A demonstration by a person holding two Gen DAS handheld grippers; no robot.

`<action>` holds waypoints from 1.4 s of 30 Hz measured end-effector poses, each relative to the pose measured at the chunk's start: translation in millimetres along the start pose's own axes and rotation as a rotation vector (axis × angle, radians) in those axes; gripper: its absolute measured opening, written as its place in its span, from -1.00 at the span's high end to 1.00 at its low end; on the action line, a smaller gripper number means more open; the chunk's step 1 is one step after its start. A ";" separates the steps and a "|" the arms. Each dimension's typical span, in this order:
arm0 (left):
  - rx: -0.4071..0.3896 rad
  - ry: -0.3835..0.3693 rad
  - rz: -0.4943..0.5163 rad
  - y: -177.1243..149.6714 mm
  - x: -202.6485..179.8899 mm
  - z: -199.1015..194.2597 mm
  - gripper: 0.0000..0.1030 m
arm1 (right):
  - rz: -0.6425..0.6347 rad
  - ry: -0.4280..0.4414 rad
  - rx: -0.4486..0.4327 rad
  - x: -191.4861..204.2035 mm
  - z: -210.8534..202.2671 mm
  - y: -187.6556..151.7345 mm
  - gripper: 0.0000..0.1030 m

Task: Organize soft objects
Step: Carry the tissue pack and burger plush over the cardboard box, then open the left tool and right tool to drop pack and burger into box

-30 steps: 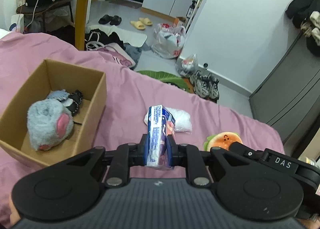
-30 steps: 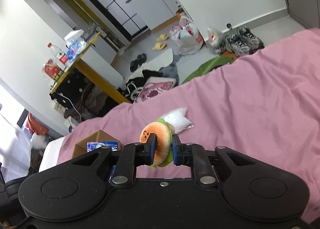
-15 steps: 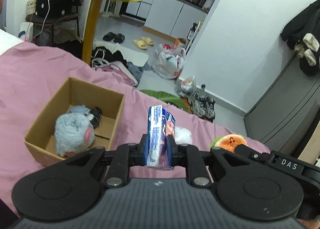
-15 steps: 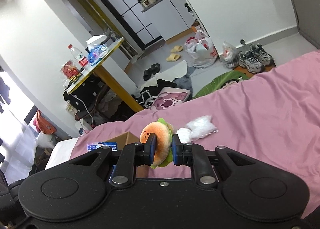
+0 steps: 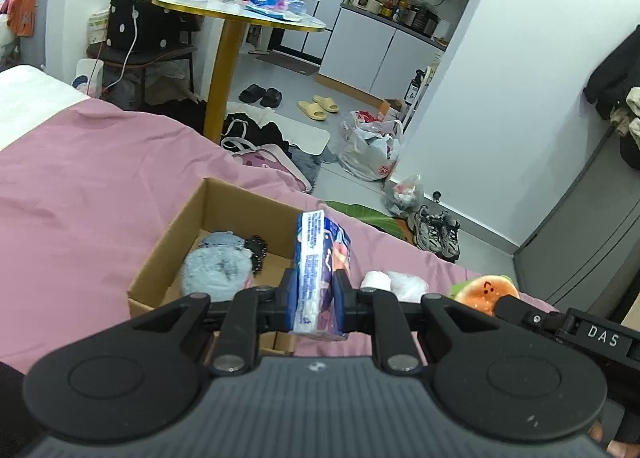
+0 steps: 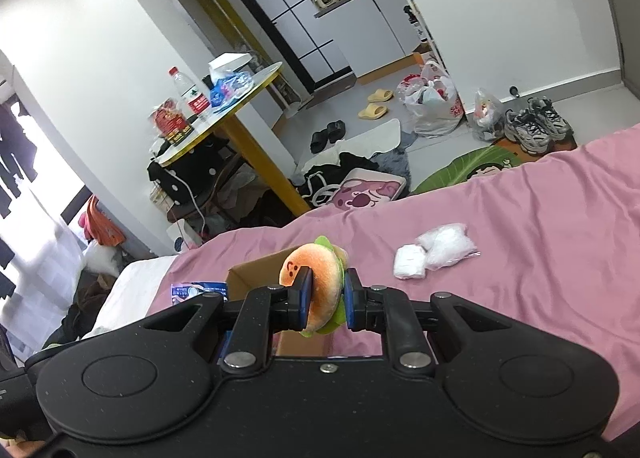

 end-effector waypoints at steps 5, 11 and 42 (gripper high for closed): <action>-0.004 0.008 -0.009 2.5 13.7 -1.3 0.66 | -0.016 0.009 0.011 10.6 8.5 -1.8 0.67; -0.006 0.013 -0.032 8.3 30.9 1.0 0.66 | -0.030 0.016 0.025 21.3 20.8 -2.5 0.67; 0.068 0.124 -0.096 11.3 82.4 64.3 0.65 | -0.030 0.060 0.215 55.7 114.8 -37.3 0.67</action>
Point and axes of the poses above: each gripper's, at about its wrist camera, not at the fingertips, and z roughly the way its jaws point, x to its left, y to its top, the point moved 2 cm from there along z, roughly the way its jaws point, and after that the axes turned 11 degrees about y, right-handed, at the moved point
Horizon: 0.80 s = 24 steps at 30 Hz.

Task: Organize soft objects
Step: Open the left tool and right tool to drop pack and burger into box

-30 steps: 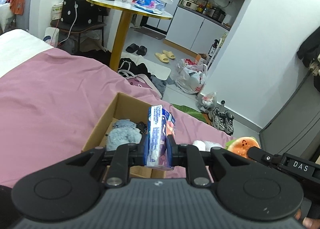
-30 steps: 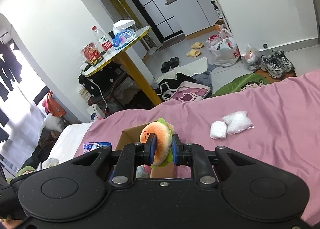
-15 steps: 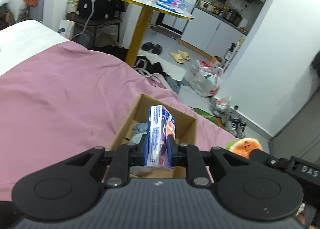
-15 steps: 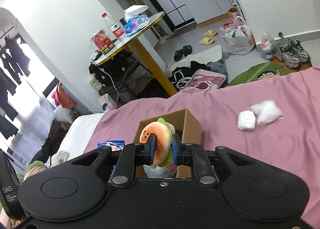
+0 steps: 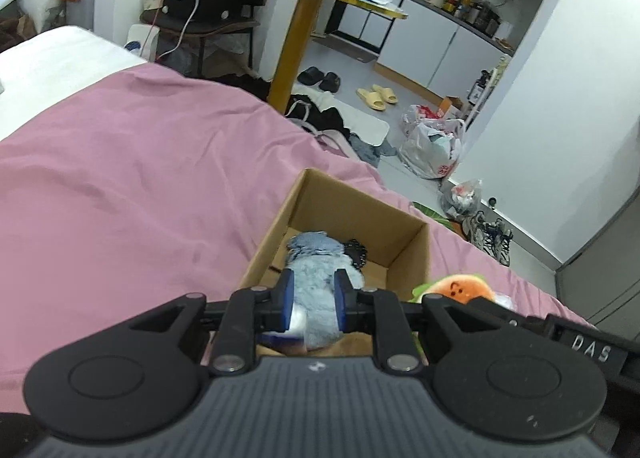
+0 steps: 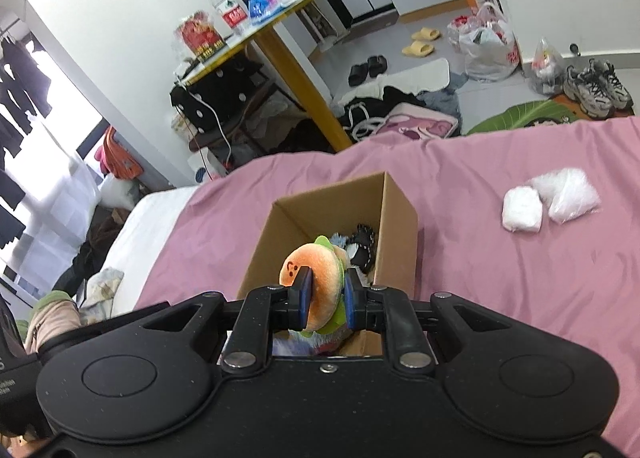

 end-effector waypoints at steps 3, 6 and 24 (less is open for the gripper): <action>0.017 -0.001 -0.017 1.2 2.2 5.2 0.60 | 0.000 -0.009 0.017 1.1 7.4 -2.0 0.67; 0.036 -0.002 -0.028 0.9 4.9 8.9 0.59 | -0.004 -0.021 0.034 2.5 15.4 -3.7 0.67; 0.073 0.037 -0.052 1.6 14.4 13.0 -0.41 | -0.061 -0.096 0.085 17.1 17.3 -12.6 0.19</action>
Point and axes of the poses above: each gripper's, at about its wrist camera, not at the fingertips, and z roughly the way its jaws point, x to its left, y to its top, the point moved 2 cm from there along z, roughly the way its jaws point, and after that the axes turned 11 degrees about y, right-handed, at the moved point
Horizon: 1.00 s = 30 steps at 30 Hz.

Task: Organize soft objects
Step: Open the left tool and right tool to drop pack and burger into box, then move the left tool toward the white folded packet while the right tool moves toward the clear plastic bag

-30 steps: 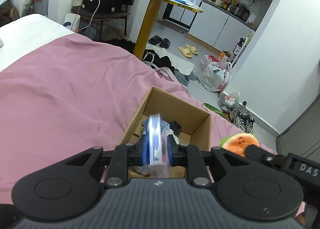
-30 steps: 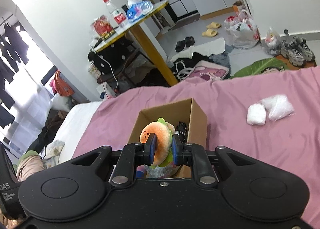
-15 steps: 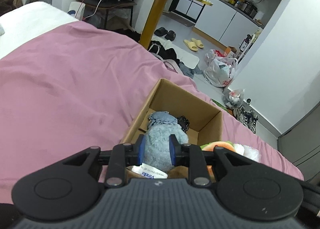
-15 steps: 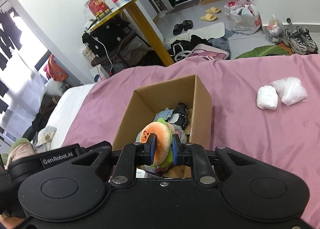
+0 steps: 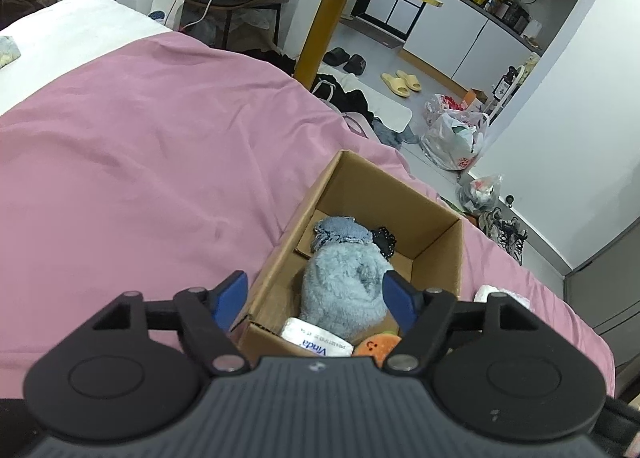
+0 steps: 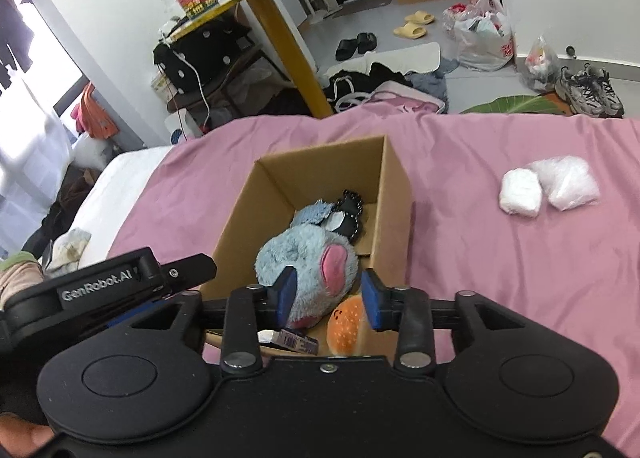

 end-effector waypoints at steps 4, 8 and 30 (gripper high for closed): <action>-0.027 -0.001 0.008 -0.7 -3.2 -4.8 -0.42 | -0.020 -0.002 -0.020 -3.1 -15.7 0.2 -0.12; -0.058 -0.011 -0.001 -0.6 -4.7 -17.4 -0.43 | -0.059 -0.009 -0.047 -5.8 -28.0 -0.5 -0.67; -0.167 -0.001 0.168 -10.1 -68.6 -81.0 -0.69 | -0.063 -0.044 -0.176 -58.3 -97.0 0.0 -1.00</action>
Point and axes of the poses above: each gripper's, at about its wrist camera, not at the fingertips, and z roughly the way its jaws point, x to its left, y to its top, the point moved 2 cm from there along z, roughly the way its jaws point, and after that the axes turned 11 degrees about y, right-handed, at the moved point
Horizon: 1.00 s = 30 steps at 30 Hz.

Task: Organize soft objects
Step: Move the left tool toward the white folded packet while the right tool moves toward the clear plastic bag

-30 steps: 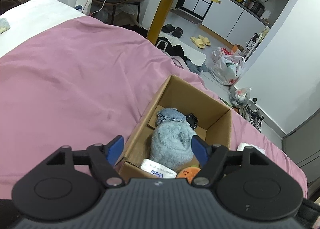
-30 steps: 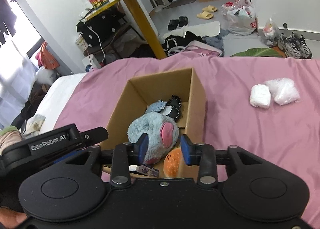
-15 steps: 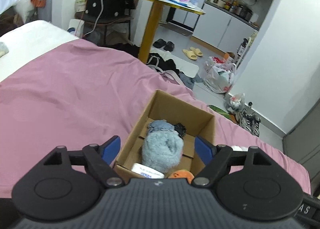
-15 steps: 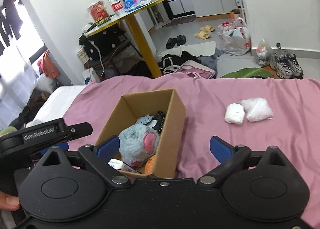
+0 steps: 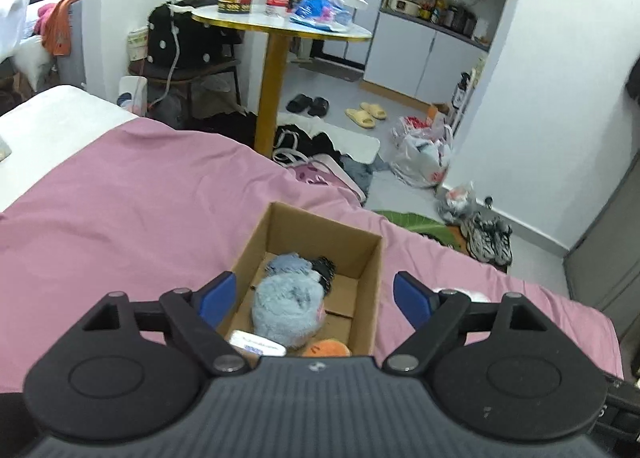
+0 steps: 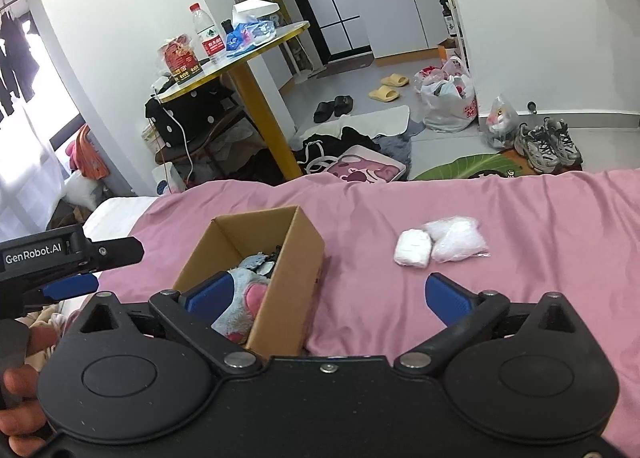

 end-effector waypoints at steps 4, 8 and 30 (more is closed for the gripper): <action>0.011 0.032 0.006 -3.6 -11.1 -2.1 -0.87 | -0.005 -0.040 -0.005 -8.4 -9.8 3.8 -1.00; -0.006 0.030 0.008 -4.0 -18.9 -5.4 -1.00 | 0.021 -0.023 -0.028 -20.0 -17.8 8.2 -1.00; -0.031 0.019 0.098 -11.6 -97.3 9.1 -1.00 | 0.107 0.025 -0.048 -92.9 -23.1 28.6 -1.00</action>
Point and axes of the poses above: each gripper's, at about its wrist camera, not at the fingertips, and z roughly the way its jaws point, x to its left, y to its top, the point moved 2 cm from there along z, roughly the way its jaws point, and after that the axes turned 11 degrees about y, right-handed, at the moved point
